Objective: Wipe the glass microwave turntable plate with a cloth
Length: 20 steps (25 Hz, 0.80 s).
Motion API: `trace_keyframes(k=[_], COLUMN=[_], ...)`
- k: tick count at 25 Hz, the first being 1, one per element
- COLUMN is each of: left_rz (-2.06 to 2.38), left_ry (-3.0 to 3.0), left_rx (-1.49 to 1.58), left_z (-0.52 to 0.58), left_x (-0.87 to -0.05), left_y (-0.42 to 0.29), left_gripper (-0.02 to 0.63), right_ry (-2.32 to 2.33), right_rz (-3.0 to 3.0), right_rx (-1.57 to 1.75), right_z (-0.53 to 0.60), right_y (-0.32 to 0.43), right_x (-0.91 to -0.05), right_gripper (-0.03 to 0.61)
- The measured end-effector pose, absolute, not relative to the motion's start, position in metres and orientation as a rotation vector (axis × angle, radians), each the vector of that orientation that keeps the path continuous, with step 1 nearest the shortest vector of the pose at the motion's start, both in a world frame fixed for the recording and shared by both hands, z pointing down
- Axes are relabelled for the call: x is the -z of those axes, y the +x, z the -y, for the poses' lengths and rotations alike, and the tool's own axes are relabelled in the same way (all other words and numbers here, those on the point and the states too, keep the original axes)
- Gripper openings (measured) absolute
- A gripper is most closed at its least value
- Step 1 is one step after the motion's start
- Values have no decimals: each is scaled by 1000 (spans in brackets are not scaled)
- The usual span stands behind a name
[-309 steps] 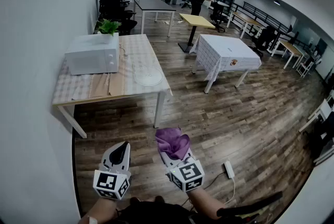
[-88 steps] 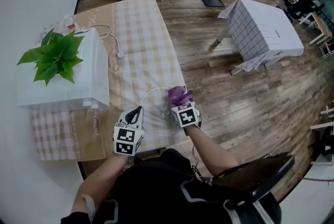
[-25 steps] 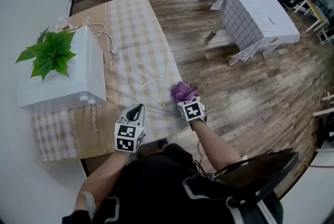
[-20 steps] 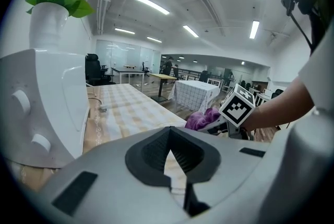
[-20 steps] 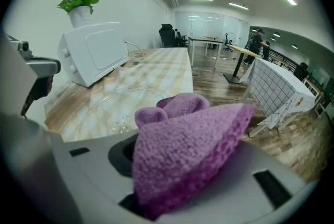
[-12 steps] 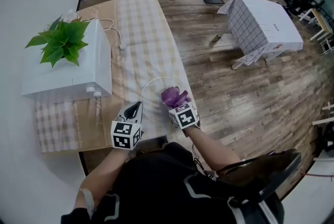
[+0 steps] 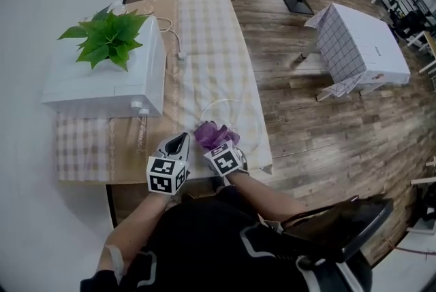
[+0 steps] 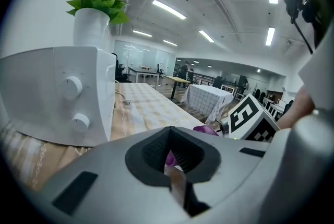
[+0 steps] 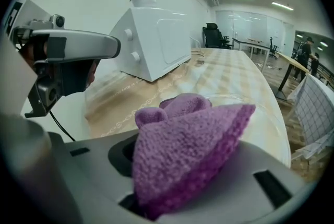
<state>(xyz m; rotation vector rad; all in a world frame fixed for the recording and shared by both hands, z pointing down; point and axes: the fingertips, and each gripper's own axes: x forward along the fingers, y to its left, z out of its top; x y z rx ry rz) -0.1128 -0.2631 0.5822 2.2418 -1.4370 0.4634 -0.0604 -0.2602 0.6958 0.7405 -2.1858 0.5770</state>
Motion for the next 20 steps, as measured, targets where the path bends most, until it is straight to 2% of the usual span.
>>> trace_keyframes(k=[7, 20], left_rz=[1453, 1330], left_ry=[2222, 2242], left_rx=[-475, -441], left_z=[259, 265], left_x=[-585, -591], left_y=[-117, -77], left_gripper=[3, 3], right_ry=[728, 864], right_rz=[2151, 2103], right_rx=[-603, -668], right_z=[256, 268], right_y=[-55, -3], right_x=[-708, -714], right_gripper=[146, 146])
